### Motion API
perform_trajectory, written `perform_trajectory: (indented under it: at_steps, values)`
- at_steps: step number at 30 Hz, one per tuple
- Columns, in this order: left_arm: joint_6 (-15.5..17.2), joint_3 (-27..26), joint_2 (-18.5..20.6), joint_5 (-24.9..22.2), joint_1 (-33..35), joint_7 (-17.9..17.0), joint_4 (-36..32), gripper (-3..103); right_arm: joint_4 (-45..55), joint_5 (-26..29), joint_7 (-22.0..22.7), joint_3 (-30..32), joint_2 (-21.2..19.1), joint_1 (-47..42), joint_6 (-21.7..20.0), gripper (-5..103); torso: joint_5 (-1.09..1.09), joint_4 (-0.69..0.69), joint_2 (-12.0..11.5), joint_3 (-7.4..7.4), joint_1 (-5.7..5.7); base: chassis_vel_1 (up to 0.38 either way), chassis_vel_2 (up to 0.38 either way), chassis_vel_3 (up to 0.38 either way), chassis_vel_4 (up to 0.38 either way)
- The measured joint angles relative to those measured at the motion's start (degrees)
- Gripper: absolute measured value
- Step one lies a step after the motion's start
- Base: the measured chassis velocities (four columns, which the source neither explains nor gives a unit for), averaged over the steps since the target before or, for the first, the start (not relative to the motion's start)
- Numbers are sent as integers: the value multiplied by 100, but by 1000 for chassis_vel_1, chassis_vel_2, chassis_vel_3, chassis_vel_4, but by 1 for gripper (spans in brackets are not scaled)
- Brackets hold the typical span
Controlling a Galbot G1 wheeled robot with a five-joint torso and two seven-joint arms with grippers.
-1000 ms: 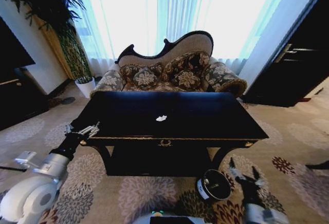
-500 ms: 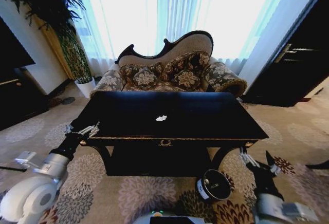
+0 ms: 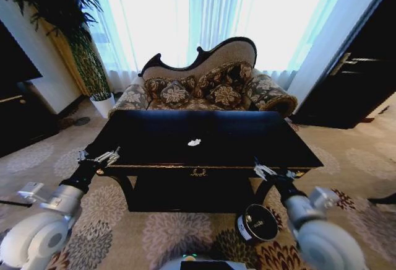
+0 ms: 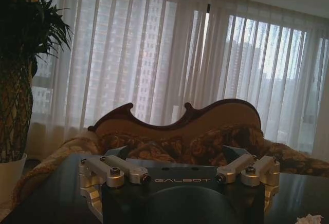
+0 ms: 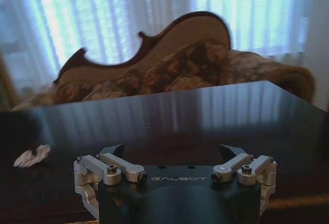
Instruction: Move to the front of the table and place the trash on the table into the trash bin.
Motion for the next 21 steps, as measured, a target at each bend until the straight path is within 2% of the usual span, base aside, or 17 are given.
perform_trajectory:
  at_steps: [1, 2, 5, 6, 7, 8, 9, 10, 11, 13, 14, 15, 16, 17, 21]
  values:
    - [0, 0, 0, 0, 0, 0, 0, 100, -3, 112, 26, -2, -234, 100, -37, 100, -1, -1, 0, 0, 0, 0, 0, 0, 0]
    - [0, 0, 0, 0, 0, 0, 0, 100, -3, 112, 26, -2, -234, 100, -37, 100, -1, -1, 0, 0, 0, 0, 0, 0, 0]
    - [0, 0, 0, 0, 0, 0, 0, 100, -10, 206, 34, -125, -896, 476, -52, 100, -1, -1, 0, 0, -1, 0, 0, 0, 0]
    - [0, 0, 0, 0, 0, 0, 0, 100, -48, 328, 48, -259, -1351, 797, -52, 100, -3, 0, 0, -1, -1, 0, 0, 0, 0]
    - [0, 0, 0, 0, 0, 0, 0, 100, -48, 328, 48, -259, -1351, 797, -52, 100, -3, 0, 0, -1, -1, 0, 0, 0, 0]
    - [0, 0, 0, 0, 0, -1, 0, 100, -159, 561, 121, -412, -1683, 1063, -61, 100, -3, 0, 0, -1, -1, 0, 0, 0, 0]
    - [0, 0, 0, 0, 0, 0, 0, 100, -219, 760, 189, -514, -1849, 1218, -90, 100, -2, 0, 0, 0, -1, 0, 0, 0, 0]
    - [0, 0, 0, 0, 0, 0, 0, 100, -398, 1493, 380, -865, -2266, 1786, -217, 100, -2, 0, 0, 0, 0, 0, 0, 0, 0]
    - [0, 0, 0, 0, 0, 0, 0, 100, -398, 1493, 380, -865, -2266, 1786, -217, 100, -2, 0, 0, 0, 0, 0, 0, 0, 0]
    - [0, 0, 0, 0, -1, 0, 0, 100, -578, 1972, 510, -1311, -2518, 2439, -314, 100, -2, 0, 0, 0, 0, 0, 0, 0, 0]
    - [0, 0, 0, 0, 0, 0, 0, 100, -718, 2118, 569, -1655, -2614, 2877, -360, 100, -2, 0, 0, 0, 0, 0, 0, 0, 0]
    - [0, 0, 0, 0, -1, 0, 0, 100, -926, 2244, 651, -2274, -2701, 3551, -402, 100, -3, 1, 0, 0, 0, 0, 0, 0, 0]
    - [0, 0, 0, 0, 0, 0, 0, 100, -1016, 2311, 687, -2608, -2715, 3872, -425, 100, -3, 0, 0, 0, 0, 0, 0, 0, 0]
    - [0, 0, 0, 0, 0, 0, 0, 100, -1016, 2311, 687, -2608, -2715, 3872, -425, 100, -3, 0, 0, 0, 0, 0, 0, 0, 0]
    - [0, 0, 0, 0, 0, 0, 0, 100, -1300, 2713, 787, -4100, -2586, 5426, -590, 100, -3, 0, 0, 0, 0, 0, 0, 0, 0]
